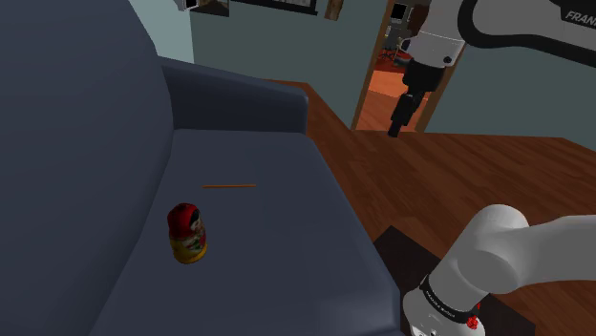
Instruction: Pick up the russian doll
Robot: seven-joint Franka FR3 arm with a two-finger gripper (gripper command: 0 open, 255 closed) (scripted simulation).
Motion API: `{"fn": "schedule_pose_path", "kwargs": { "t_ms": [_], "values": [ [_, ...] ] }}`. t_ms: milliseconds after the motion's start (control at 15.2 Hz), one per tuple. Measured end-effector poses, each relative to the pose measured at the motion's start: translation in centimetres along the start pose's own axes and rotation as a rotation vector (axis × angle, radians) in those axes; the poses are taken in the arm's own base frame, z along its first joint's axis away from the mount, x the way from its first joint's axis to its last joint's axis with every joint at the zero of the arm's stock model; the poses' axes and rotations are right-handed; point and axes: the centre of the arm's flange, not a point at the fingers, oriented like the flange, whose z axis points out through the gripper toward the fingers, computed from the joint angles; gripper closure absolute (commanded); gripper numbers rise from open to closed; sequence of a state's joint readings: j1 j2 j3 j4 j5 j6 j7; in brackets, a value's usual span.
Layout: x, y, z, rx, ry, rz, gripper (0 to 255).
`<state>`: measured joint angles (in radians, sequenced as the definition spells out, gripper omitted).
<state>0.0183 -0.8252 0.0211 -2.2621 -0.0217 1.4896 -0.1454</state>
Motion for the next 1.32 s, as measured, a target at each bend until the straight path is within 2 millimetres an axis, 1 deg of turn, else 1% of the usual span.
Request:
{"fn": "schedule_pose_path", "kwargs": {
  "t_ms": [66,198,264,330,396,660,858,924,1122,1188,1254,1320],
  "values": [
    [0.0,0.0,0.0,0.000,0.000,0.000,0],
    [0.9,-0.8,0.6,0.004,0.005,-0.021,0],
    [1.8,-1.5,0.9,0.007,0.009,-0.036,0],
    [2.6,-2.2,1.6,0.011,0.012,-0.051,0],
    [3.6,-2.6,2.1,0.014,0.017,-0.068,0],
    [6.9,-5.9,4.0,0.028,0.035,-0.135,0],
    [9.1,-8.4,5.2,0.039,0.048,-0.185,0],
    [9.7,-9.3,6.0,0.042,0.052,-0.202,0],
    [12.4,-11.9,7.3,0.053,0.066,-0.253,0],
    [12.8,-12.9,7.6,0.056,0.071,-0.270,0],
    [13.7,-13.9,7.9,0.060,0.076,-0.287,0],
    [14.0,-14.6,8.5,0.064,0.080,-0.304,0]
  ]
}}
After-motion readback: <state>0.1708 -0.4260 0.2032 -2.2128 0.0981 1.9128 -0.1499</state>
